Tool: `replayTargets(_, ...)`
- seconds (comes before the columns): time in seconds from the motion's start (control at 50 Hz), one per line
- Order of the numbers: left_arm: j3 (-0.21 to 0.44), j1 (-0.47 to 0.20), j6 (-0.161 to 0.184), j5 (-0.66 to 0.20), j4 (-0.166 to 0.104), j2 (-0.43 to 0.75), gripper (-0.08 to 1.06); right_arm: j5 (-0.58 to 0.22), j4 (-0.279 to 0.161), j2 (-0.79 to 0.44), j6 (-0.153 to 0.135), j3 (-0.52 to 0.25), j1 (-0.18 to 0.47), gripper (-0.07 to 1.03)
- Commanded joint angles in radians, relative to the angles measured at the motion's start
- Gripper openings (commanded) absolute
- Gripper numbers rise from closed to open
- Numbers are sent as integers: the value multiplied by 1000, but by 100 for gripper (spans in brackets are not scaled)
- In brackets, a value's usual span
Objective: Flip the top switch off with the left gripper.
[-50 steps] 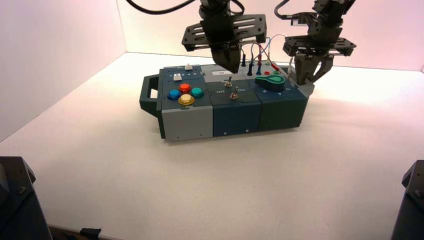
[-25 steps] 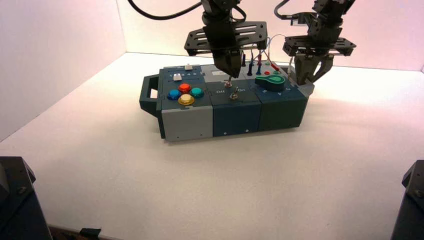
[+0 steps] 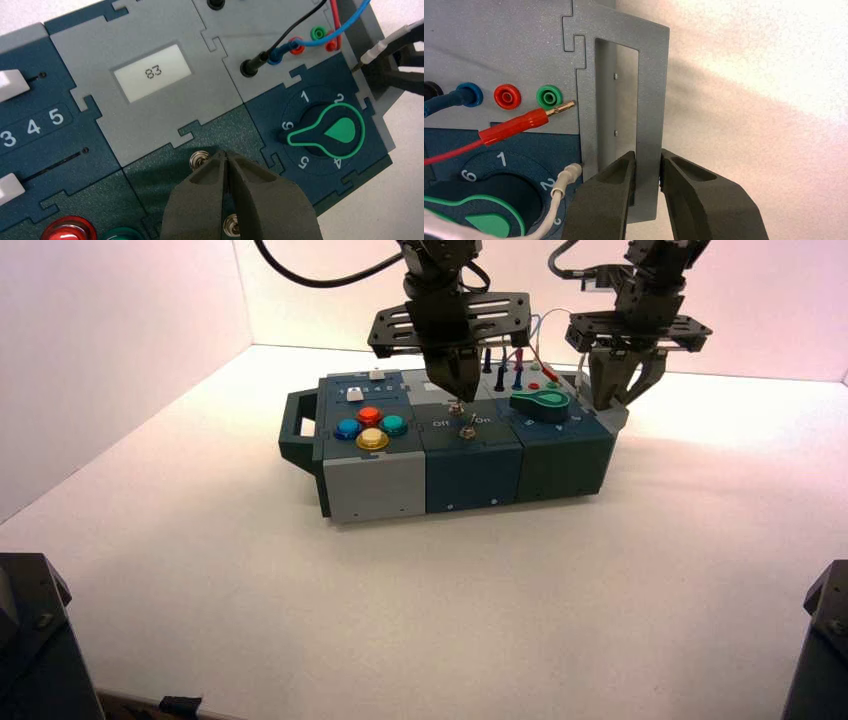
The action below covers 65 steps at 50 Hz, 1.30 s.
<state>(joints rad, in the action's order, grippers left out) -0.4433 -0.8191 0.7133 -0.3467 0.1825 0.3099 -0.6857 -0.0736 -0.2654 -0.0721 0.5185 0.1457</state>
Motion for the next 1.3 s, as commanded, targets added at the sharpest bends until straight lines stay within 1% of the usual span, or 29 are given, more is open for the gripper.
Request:
replayTargets(0.02, 23, 28, -3, 5, 2, -20, -3, 3, -8, 8, -5, -15, 12, -2)
replayTargets(0.26, 20, 35, -3, 5, 3, -20, -3, 3, -8, 9, -5, -17, 12, -2)
replayTargets(0.68, -18, 67, -3, 5, 3, -31, -3, 2, -6, 6, -5, -17, 12, -2)
replayTargets(0.96, -26, 72, -3, 3, 3, -31, -3, 2, -6, 6, -5, -20, 12, -2)
replayTargets(1.3, -46, 100, -3, 5, 3, -51, -3, 0, -8, 2, -5, -21, 12, -2)
